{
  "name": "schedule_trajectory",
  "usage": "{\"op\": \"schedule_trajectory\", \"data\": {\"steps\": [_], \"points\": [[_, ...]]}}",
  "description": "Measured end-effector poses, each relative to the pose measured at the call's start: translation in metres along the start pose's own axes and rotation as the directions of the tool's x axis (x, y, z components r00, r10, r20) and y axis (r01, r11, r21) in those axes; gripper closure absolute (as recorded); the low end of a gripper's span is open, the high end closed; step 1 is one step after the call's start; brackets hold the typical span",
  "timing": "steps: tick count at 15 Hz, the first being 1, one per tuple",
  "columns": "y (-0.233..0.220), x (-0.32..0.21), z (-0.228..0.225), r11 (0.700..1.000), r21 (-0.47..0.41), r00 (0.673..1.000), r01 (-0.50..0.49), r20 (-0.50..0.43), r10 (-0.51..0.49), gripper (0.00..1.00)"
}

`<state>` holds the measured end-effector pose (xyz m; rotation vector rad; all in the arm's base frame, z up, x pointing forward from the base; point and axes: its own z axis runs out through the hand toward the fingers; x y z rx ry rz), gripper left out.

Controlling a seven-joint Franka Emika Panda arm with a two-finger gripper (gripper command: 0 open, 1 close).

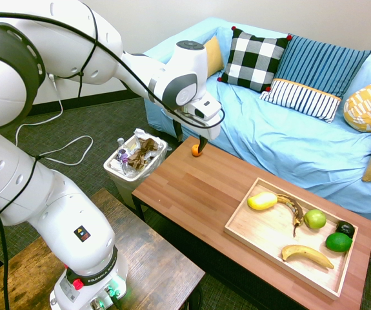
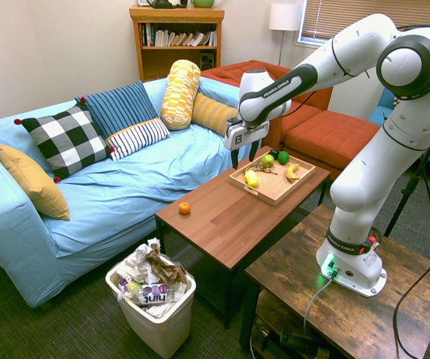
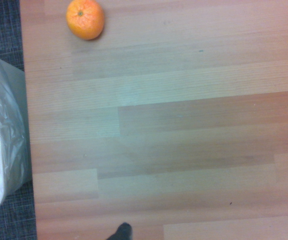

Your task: Put the tangerine in the tray

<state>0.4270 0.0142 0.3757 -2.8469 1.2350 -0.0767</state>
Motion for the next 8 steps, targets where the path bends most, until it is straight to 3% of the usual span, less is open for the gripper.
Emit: {"op": "schedule_trajectory", "data": {"steps": [4, 8], "points": [[-0.006, 0.004, 0.004, 1.000, 0.013, 1.000, -0.002, -0.011, 0.003, 0.00], [-0.042, 0.008, 0.027, 0.998, 0.057, 0.999, -0.019, -0.043, 0.021, 0.00]]}}
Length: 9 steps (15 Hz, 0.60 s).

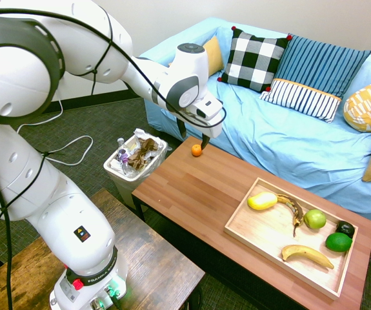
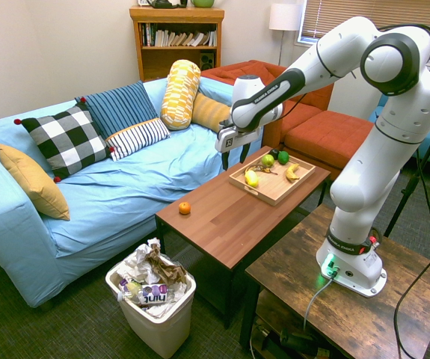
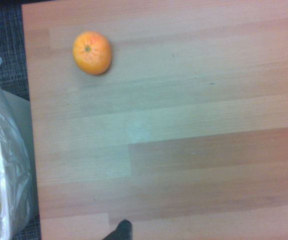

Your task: Put the tangerine in the tray

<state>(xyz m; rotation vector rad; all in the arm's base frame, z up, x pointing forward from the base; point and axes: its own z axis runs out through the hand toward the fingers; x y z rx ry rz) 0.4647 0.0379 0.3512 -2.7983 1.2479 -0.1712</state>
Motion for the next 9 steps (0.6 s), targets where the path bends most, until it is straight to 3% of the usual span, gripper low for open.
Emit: {"op": "schedule_trajectory", "data": {"steps": [9], "points": [[-0.109, -0.002, 0.110, 1.000, -0.028, 1.000, 0.000, 0.009, 0.001, 0.00]]}}
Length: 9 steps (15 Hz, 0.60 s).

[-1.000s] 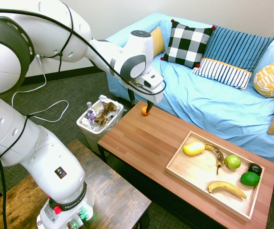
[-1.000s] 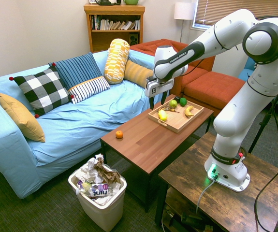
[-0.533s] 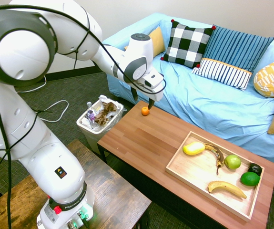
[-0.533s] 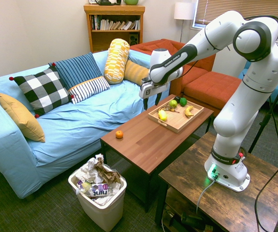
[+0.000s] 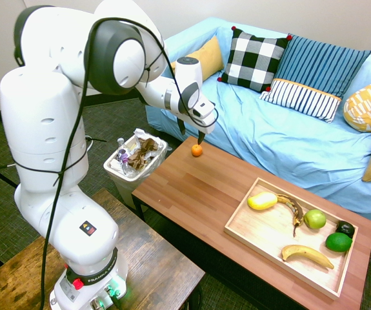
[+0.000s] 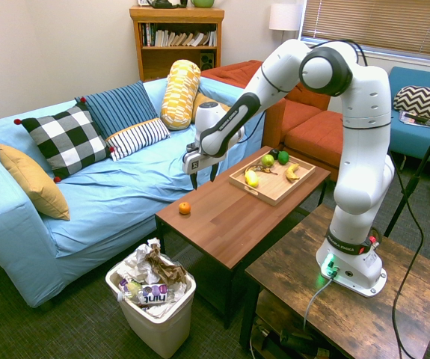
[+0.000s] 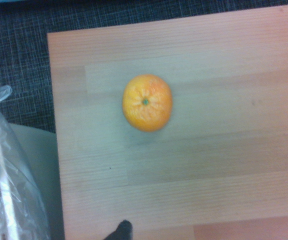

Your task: Put the tangerine in the tray

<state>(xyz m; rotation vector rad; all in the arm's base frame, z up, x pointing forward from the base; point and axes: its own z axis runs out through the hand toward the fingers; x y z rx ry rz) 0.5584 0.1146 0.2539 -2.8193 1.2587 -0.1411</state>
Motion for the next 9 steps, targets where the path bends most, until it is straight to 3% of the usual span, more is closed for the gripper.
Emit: {"op": "schedule_trajectory", "data": {"steps": [9], "points": [[-0.063, 0.024, 0.100, 0.998, -0.053, 1.000, -0.024, 0.014, 0.025, 0.00]]}}
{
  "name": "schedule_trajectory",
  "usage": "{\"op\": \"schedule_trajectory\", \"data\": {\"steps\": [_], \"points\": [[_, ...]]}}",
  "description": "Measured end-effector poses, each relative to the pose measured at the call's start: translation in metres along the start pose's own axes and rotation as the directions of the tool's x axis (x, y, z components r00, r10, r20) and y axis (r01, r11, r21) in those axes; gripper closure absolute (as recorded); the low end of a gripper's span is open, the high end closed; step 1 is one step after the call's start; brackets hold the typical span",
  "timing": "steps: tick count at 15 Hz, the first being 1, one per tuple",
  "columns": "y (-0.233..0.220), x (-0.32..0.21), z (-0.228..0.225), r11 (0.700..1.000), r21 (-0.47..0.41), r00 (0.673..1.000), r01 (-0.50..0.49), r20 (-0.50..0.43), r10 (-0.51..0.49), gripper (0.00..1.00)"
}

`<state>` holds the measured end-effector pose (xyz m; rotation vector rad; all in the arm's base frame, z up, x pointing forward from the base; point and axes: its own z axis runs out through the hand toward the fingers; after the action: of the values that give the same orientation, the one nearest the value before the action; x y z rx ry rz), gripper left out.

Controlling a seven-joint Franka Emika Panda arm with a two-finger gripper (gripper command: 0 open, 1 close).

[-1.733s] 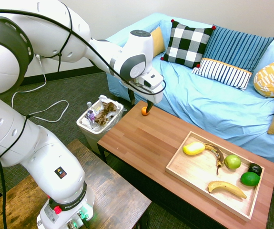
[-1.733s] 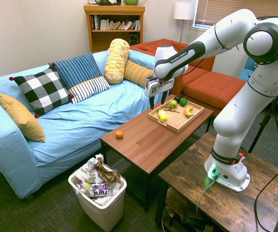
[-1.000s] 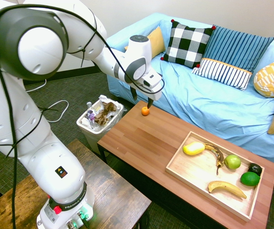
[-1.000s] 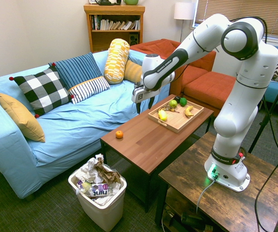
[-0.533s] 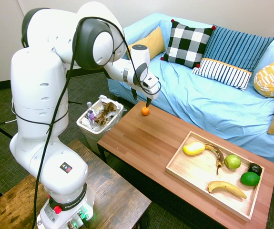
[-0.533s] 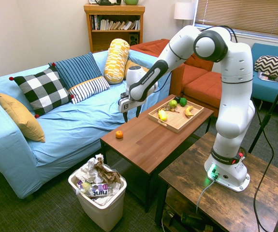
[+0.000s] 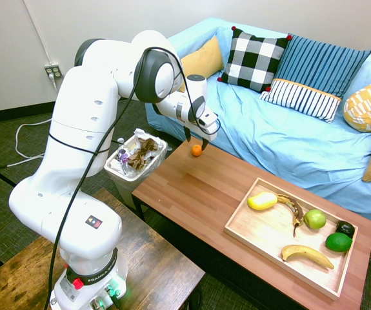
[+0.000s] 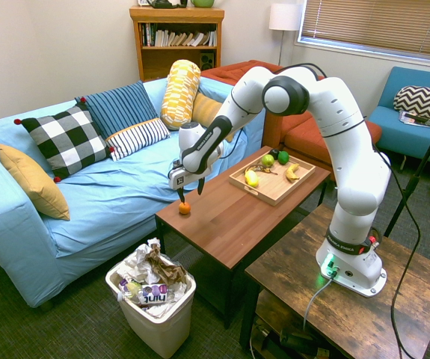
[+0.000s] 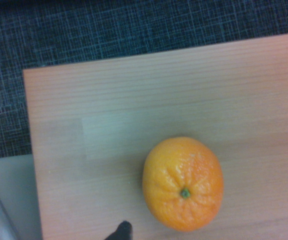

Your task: Put the tangerine in the tray

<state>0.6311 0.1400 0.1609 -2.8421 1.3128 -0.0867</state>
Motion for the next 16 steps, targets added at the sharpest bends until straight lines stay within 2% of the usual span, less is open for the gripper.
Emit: {"op": "schedule_trajectory", "data": {"steps": [5, 6, 16], "points": [[-0.020, 0.005, 0.036, 0.999, -0.041, 1.000, -0.012, 0.012, 0.013, 0.00], [-0.022, 0.004, 0.041, 0.999, -0.045, 1.000, -0.013, 0.016, 0.014, 1.00], [-0.019, 0.007, 0.055, 0.998, -0.059, 0.999, -0.038, 0.021, 0.039, 1.00]]}}
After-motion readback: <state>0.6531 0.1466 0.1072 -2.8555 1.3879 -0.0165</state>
